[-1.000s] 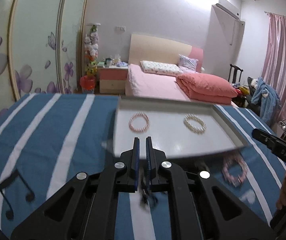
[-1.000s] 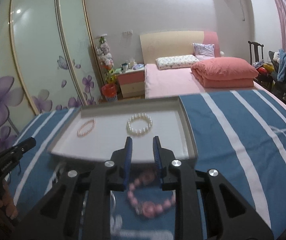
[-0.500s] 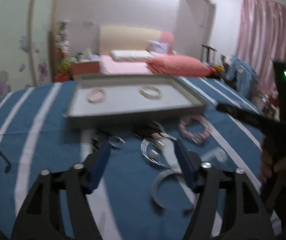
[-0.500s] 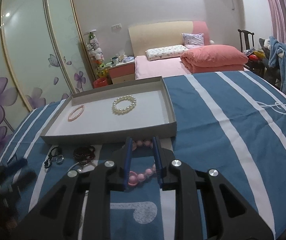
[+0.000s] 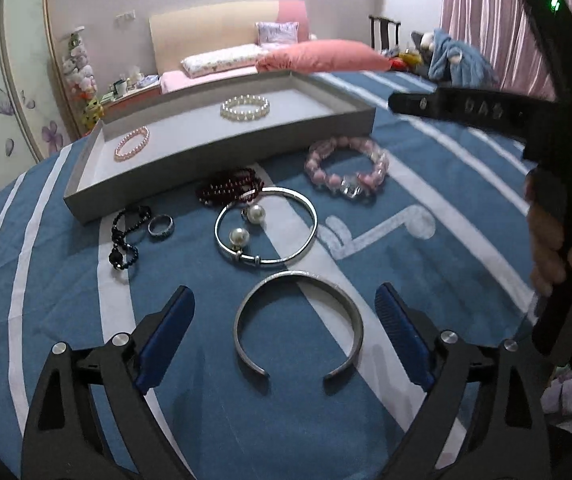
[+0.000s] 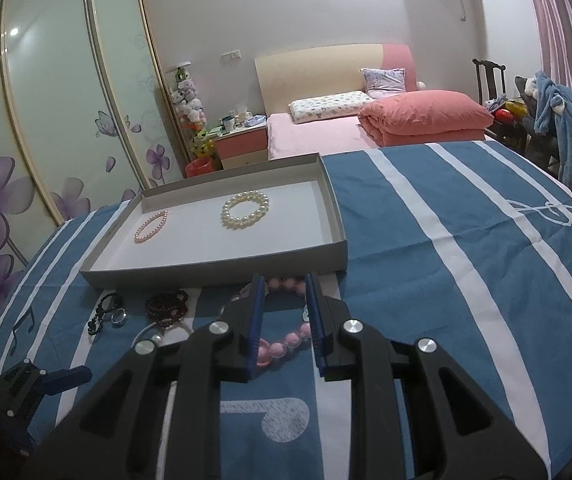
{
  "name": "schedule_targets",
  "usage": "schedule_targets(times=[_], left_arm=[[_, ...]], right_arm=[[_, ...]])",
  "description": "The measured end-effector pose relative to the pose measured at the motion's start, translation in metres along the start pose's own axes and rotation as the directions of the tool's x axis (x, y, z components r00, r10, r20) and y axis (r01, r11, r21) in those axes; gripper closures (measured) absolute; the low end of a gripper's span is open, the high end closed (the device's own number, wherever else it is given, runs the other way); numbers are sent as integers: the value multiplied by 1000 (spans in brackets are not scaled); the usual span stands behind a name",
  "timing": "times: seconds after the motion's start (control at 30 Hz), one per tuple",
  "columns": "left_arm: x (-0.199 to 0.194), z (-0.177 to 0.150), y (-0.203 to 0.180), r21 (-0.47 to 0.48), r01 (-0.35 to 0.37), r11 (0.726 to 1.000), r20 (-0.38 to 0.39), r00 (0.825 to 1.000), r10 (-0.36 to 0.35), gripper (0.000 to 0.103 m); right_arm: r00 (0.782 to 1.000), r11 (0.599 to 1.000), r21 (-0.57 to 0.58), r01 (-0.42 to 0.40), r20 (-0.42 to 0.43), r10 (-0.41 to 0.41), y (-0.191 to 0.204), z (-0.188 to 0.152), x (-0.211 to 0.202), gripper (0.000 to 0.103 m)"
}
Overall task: Organize jewelry
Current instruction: 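Grasp the pink crystal bead bracelet with the right tool while the left approaches the silver cuff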
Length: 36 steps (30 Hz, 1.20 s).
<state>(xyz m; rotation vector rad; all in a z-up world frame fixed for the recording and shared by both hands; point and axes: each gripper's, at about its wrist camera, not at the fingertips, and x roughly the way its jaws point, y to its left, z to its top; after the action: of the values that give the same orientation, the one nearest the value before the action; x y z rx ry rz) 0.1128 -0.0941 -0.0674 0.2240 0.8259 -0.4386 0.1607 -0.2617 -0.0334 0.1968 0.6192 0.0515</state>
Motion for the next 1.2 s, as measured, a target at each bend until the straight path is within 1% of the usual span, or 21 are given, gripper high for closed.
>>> schedule_targets(times=[0.13, 0.17, 0.2, 0.27, 0.3, 0.33, 0.47, 0.53, 0.63, 0.73, 0.87, 0.93, 1.07, 1.2], left_arm=[[8, -1, -2, 15, -31, 999, -51, 998, 32, 12], [11, -1, -1, 12, -39, 999, -63, 997, 40, 12], [12, -2, 2, -3, -34, 999, -72, 997, 33, 13], [11, -2, 9, -37, -17, 999, -72, 997, 14, 20], [11, -2, 12, -41, -28, 999, -67, 997, 25, 29], [9, -2, 14, -45, -38, 998, -61, 998, 35, 34], [8, -3, 34, -93, -89, 992, -68, 994, 83, 35], [6, -6, 50, -130, -119, 984, -75, 991, 110, 35], [4, -8, 70, -178, -160, 971, -83, 986, 148, 34], [3, -10, 84, -220, -190, 957, -87, 981, 175, 33], [3, -10, 85, -230, -203, 952, -91, 978, 187, 32], [3, -10, 85, -233, -202, 951, -91, 978, 185, 32], [3, -11, 85, -234, -201, 951, -91, 979, 185, 32], [3, -11, 85, -234, -201, 951, -91, 979, 184, 32]], right_arm=[[1000, 1000, 5, 1, 4, -1, -1, 0, 0, 78], [1000, 1000, 6, 1, 4, -1, -1, -1, 0, 78], [1000, 1000, 7, 1, 4, -1, -2, -1, -1, 78], [1000, 1000, 8, 0, 3, 0, -2, -1, 0, 78], [1000, 1000, 8, 0, 1, 0, -2, -2, 0, 78], [1000, 1000, 8, -1, -2, 1, -2, -1, 1, 78], [1000, 1000, 4, -1, -14, 1, -1, -1, 3, 78], [1000, 1000, 1, 6, -31, -6, -1, -2, 6, 78], [997, 1000, 3, 11, -72, -11, -2, -3, 16, 78], [990, 999, -13, 36, -135, -38, -2, -5, 28, 78], [974, 996, -51, 68, -214, -78, 1, -5, 47, 78], [968, 995, -64, 79, -233, -92, 1, -6, 55, 77], [959, 991, -78, 110, -252, -127, 0, -5, 67, 74], [955, 989, -92, 119, -263, -139, 0, -7, 71, 73]])
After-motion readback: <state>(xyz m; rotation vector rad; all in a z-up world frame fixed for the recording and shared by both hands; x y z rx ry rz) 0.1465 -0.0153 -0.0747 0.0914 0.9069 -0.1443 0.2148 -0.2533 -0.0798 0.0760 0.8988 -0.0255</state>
